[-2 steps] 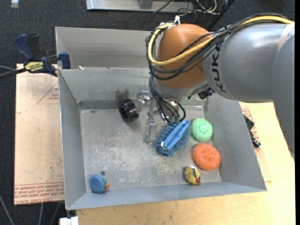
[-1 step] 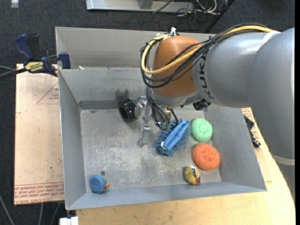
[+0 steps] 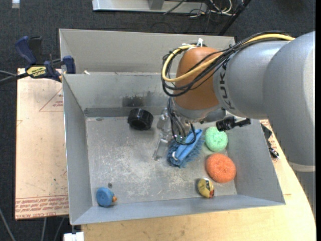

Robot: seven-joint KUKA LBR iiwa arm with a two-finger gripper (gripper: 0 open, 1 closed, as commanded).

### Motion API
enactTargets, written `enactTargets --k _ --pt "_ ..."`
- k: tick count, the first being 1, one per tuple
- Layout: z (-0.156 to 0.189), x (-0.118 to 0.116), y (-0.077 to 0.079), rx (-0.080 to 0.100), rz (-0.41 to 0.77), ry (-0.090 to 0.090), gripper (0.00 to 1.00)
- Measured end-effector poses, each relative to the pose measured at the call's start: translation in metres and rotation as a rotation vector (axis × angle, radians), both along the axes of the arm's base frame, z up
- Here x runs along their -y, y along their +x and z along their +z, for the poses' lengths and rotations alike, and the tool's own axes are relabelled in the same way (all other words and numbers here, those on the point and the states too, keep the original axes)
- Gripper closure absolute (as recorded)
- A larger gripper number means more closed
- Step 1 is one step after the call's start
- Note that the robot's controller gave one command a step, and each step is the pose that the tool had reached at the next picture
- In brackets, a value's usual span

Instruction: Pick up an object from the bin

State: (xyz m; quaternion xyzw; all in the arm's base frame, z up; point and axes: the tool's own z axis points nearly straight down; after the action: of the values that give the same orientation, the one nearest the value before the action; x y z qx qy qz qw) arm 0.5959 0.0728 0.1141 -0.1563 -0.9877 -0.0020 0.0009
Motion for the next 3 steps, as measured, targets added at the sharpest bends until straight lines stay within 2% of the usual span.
enactTargets --k 1,2,3 --pt "0.005 0.030 -0.022 0.006 0.169 -0.002 0.00" --pt "0.016 0.041 -0.030 0.007 0.358 -0.002 0.00" --pt "-0.035 0.132 -0.063 0.010 0.086 -0.003 1.00"
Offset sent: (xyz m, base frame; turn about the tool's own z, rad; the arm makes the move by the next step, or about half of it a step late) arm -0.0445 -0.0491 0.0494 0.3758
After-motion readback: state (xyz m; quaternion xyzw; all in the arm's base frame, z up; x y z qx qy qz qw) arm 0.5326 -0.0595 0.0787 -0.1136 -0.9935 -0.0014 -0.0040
